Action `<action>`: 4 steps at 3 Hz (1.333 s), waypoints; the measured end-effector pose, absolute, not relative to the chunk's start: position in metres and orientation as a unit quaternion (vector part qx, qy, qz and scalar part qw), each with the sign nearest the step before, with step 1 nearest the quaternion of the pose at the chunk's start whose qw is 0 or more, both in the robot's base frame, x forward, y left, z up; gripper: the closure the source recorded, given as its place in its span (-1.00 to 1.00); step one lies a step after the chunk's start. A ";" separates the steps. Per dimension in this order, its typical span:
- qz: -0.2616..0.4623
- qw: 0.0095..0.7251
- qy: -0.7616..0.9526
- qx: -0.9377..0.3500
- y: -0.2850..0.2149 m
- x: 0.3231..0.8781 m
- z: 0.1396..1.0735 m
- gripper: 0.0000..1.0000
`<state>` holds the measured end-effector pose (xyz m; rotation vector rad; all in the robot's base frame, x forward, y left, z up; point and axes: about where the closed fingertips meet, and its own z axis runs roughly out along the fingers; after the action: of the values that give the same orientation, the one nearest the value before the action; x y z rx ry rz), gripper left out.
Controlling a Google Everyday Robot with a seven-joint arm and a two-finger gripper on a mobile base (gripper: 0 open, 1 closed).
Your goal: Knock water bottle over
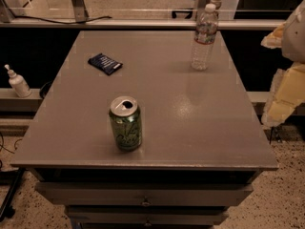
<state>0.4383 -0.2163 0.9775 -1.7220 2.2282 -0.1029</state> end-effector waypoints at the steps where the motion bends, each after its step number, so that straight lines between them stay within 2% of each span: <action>1: -0.036 0.161 0.780 -0.603 -0.216 0.438 0.978 -1.00; 2: -0.028 0.195 0.777 -0.598 -0.218 0.453 0.971 -1.00; 4: -0.017 0.319 0.758 -0.569 -0.229 0.547 0.965 -1.00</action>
Offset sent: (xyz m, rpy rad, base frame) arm 0.0466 -0.0069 -0.0254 0.1749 -0.1218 0.0015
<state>0.5465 -0.2294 0.9651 -1.4971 1.9933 -0.0437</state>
